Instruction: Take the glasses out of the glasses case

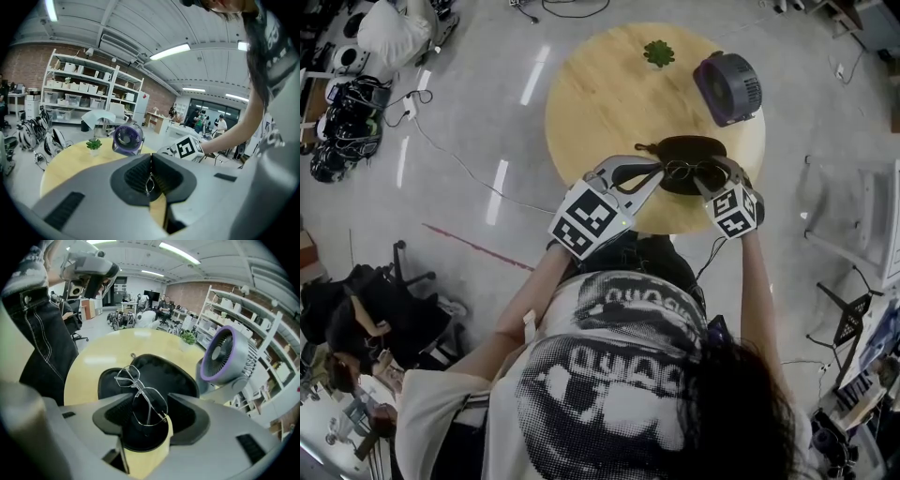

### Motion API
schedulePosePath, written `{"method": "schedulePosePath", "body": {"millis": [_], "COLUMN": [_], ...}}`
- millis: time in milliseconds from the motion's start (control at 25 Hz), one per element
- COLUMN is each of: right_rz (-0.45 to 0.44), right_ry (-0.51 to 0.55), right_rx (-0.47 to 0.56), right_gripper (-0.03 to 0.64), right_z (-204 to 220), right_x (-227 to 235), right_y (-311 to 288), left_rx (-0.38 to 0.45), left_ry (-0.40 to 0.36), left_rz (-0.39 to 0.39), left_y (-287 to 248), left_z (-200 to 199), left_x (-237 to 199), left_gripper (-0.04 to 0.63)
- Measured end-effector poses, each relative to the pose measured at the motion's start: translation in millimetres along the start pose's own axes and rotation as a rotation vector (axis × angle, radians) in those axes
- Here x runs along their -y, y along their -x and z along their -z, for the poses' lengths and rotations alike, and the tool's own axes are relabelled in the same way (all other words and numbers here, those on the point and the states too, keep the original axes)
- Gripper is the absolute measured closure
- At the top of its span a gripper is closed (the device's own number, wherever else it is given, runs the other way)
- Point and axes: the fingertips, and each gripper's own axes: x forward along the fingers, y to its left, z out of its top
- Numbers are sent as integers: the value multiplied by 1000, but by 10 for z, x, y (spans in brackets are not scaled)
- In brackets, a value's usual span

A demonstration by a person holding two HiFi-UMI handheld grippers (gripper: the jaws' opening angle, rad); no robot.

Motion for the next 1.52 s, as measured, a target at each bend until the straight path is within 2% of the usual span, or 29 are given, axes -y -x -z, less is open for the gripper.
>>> {"method": "schedulePosePath", "body": {"millis": [160,280,480,680,880,1080,1240,1320,1520], "right_rz": [23,17,19,80,-16,-216,-341,-334,-207], "right_ry": [-91,-133,-75,36,34,220,230,250,237], "right_rx": [56,43,-116,-143,-108,-173,-221,-222,-130], "right_gripper": [382,382,380,380,361,351,451,457,505], "right_z": [-79,-47,174,162,42,-14,4,-2,-146], "right_x": [-39,-106,-224,-201,-192,-273,-356,-360,-331], "right_y": [69,22,-147,-202,-173,-271,-358,-344,-253], "left_rx": [-2,-4,-11,-15,-20,-24,-24,-24,-25], "left_ry": [-8,-12,-20,-19,-12,-9,-5,1,21], "left_rz": [15,25,33,28,19,20,20,15,-12], "left_y": [-23,-42,-26,8,68,95,125,158,260], "left_z": [8,23,35,61,102,151,181,201,277], "left_x": [8,16,33,3,-15,-17,1,1,-65], "left_gripper": [580,580,580,580,580,580,580,580,580]}}
